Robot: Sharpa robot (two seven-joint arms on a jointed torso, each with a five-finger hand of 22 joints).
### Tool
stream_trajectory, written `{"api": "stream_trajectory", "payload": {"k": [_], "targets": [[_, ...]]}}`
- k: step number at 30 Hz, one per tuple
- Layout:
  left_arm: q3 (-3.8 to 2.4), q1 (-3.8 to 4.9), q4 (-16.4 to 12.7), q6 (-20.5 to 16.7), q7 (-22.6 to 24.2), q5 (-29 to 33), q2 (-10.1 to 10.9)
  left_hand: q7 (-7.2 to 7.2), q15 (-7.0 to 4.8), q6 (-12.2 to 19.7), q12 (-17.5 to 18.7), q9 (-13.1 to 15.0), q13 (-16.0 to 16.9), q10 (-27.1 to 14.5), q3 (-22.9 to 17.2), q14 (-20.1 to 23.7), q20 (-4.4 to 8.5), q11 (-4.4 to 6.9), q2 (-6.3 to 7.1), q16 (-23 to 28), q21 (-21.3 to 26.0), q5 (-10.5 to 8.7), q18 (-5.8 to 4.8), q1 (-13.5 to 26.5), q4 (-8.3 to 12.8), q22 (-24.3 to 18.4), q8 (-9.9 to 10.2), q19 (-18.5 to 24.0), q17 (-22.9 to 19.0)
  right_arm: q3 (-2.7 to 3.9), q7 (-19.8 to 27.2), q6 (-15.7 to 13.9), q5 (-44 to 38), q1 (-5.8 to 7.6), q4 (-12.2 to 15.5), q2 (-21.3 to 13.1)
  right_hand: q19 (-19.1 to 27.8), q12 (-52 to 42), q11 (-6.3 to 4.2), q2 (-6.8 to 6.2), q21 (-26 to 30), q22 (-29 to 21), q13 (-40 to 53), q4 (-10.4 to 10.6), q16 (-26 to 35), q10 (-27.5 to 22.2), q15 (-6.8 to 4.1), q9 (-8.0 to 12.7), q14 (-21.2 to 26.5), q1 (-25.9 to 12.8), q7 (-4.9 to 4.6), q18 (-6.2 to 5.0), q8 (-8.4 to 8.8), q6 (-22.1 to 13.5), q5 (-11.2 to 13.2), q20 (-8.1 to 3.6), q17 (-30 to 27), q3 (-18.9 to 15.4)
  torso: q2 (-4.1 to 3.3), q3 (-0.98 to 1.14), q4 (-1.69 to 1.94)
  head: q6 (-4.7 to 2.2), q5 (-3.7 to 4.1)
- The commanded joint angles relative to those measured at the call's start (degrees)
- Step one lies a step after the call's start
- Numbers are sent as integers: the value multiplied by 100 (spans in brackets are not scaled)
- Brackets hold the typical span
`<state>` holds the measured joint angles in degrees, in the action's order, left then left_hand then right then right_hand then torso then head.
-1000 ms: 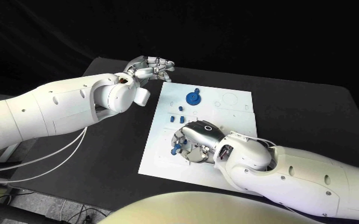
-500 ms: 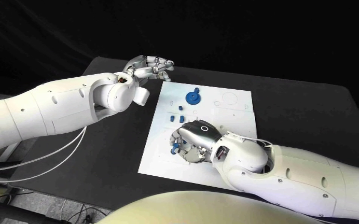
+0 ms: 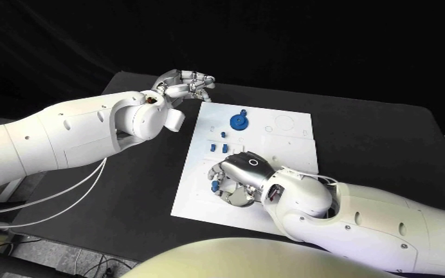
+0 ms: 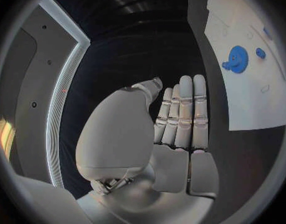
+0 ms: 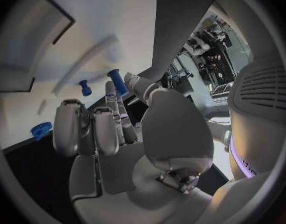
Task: Assemble the parts on the task board
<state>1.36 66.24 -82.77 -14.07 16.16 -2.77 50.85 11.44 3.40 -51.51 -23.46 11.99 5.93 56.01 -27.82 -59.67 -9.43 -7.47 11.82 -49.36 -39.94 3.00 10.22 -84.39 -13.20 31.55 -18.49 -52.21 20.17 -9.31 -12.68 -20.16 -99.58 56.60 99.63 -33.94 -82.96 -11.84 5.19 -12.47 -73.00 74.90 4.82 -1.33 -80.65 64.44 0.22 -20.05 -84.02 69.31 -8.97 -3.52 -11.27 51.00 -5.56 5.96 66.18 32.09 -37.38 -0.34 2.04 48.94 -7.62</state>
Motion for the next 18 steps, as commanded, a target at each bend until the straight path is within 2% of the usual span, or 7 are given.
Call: {"api": "stream_trajectory", "payload": {"k": [1,4,8,12,15,17,18], "targets": [[-5,6,-8,86,16,-6,-2,-10,26,21,-11,2,-8,-38,42,9,14,-19,-69,34,23,7,23,5,4,-7,19,-34,7,0,89,-359,67,-5,40,-33,28,-8,-10,-46,52,728,6,5,8,-48,20,5,-143,-3,-5,-34,40,-49,-28,28,-22,-38,-2,2,-1,0,2],[-5,6,-7,87,12,-6,0,-10,26,21,-11,2,-8,-38,42,9,14,-19,-69,34,23,7,23,5,4,-7,19,-34,7,0,103,-535,93,-6,85,-96,41,-8,-3,-38,84,715,7,14,20,-61,23,5,-136,0,-9,-40,41,-43,-59,28,-47,-44,-3,2,0,-3,11],[-5,6,-3,91,4,-6,5,-8,26,24,-13,2,-9,-44,44,10,14,-19,-79,38,32,7,24,-1,2,-13,20,-39,10,17,255,-1036,258,3,250,-331,81,-19,14,-27,184,674,16,19,65,-95,38,2,-108,48,-20,-58,44,-19,-197,37,-147,-50,5,3,-5,-23,45],[-5,6,0,96,3,-6,6,-8,26,24,-13,2,-9,-44,44,10,14,-19,-79,38,32,7,24,-1,2,-13,20,-39,10,60,439,-1317,731,93,435,-680,84,-102,29,26,203,669,49,31,82,21,48,-12,-101,97,-74,-60,14,79,-236,45,-183,-22,9,-1,-5,-42,114],[-5,5,-1,98,6,-6,8,-7,26,26,-13,1,-10,-47,46,11,14,-20,-79,40,34,6,24,-1,1,-15,21,-40,11,88,437,-1099,1575,274,533,-1089,35,-316,-23,36,106,715,153,69,43,363,18,-35,-125,90,-63,-43,-42,242,-206,36,-108,-53,19,-7,-8,-50,218],[-5,5,-1,97,12,-6,11,-7,26,26,-13,1,-10,-47,46,11,14,-20,-79,40,34,6,24,-1,1,-15,21,-40,11,97,343,-772,2364,408,552,-1384,-70,-659,-141,43,-124,822,375,227,-52,791,-65,-69,-181,-83,36,4,-121,387,-142,-26,78,-217,28,-13,-14,-56,274],[-4,5,-2,97,15,-6,12,-7,26,26,-13,1,-10,-47,46,11,14,-20,-79,40,34,6,24,-1,1,-15,21,-40,11,99,299,-619,2767,469,563,-1549,-130,-936,-218,18,-253,884,592,378,-108,965,-139,-105,-212,-281,112,31,-188,441,-255,-81,177,-385,30,-19,-19,-88,334]]}}
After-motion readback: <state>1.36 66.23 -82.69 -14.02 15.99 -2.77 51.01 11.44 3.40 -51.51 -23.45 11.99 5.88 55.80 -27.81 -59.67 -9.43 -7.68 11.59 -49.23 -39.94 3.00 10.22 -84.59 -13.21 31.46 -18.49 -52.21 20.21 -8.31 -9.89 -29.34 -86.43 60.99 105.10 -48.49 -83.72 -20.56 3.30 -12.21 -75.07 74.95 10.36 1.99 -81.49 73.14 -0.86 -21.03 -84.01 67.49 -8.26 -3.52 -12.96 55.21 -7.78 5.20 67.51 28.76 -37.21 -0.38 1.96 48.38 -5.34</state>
